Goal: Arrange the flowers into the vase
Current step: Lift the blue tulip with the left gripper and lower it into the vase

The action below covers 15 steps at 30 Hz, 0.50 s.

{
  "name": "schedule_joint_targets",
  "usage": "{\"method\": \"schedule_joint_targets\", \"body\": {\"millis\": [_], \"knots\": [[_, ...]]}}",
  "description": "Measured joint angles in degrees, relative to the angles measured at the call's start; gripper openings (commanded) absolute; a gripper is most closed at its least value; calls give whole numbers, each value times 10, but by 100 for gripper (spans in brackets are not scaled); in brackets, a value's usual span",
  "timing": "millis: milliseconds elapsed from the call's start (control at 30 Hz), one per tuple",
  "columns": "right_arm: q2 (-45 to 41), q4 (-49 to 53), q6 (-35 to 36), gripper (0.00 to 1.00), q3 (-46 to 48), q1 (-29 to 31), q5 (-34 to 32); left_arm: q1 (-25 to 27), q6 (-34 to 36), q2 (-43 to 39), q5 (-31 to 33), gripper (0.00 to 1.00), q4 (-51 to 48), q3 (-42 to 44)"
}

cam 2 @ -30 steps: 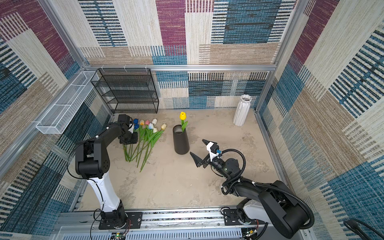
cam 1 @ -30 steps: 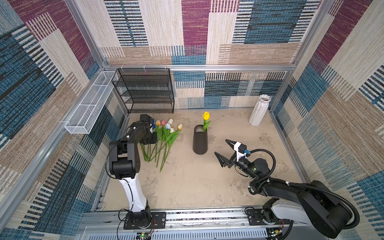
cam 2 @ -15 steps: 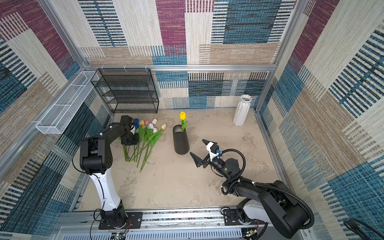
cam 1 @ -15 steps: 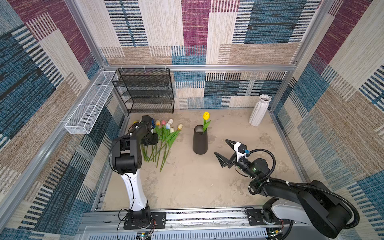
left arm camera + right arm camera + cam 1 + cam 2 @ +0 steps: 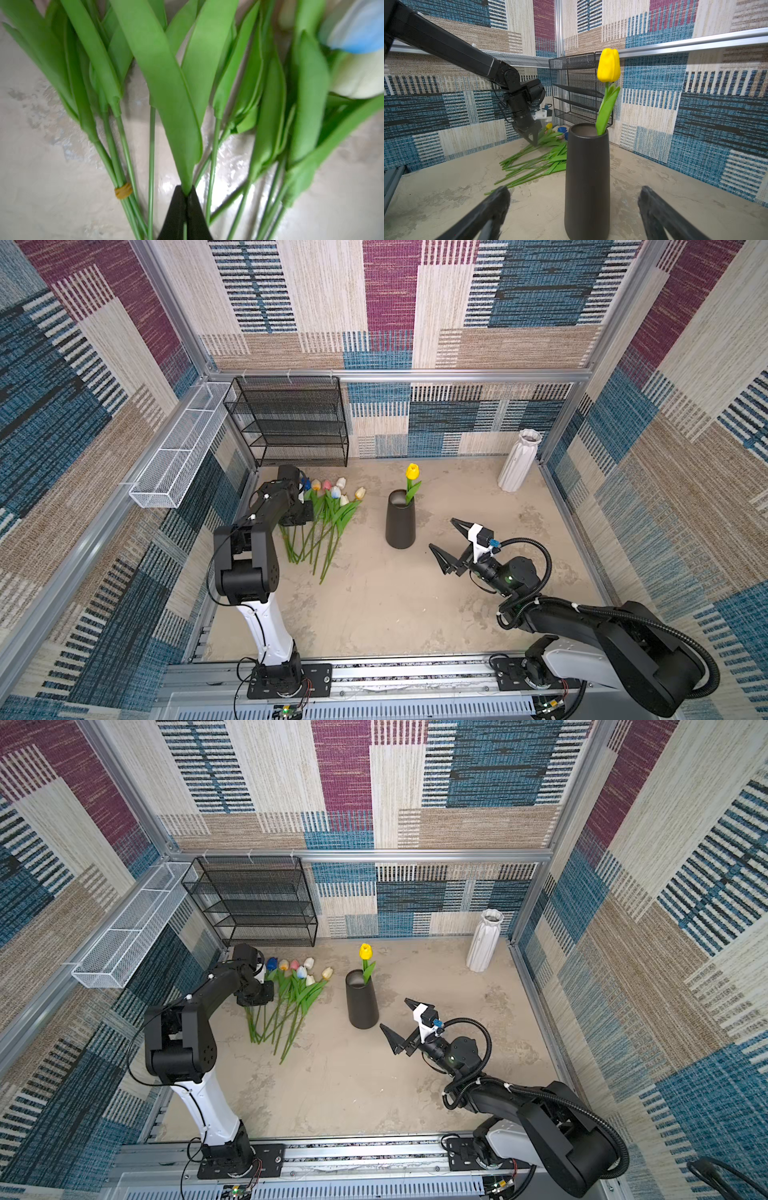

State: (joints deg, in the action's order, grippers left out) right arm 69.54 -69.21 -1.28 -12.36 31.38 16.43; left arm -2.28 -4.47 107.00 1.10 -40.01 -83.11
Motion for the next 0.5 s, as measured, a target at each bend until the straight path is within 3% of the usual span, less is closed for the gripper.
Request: {"method": "schedule_joint_targets", "body": {"millis": [267,400,500], "knots": [[-12,-4,-2,100,7,0,-2,39,-14,-207,-58,0,52,99],[-22,-8,-2,100,15,0,-6,77,-24,-353,-126,0,179,199],[-21,-16,-2,100,16,0,-6,107,-47,-409,-195,0,303,246]]}}
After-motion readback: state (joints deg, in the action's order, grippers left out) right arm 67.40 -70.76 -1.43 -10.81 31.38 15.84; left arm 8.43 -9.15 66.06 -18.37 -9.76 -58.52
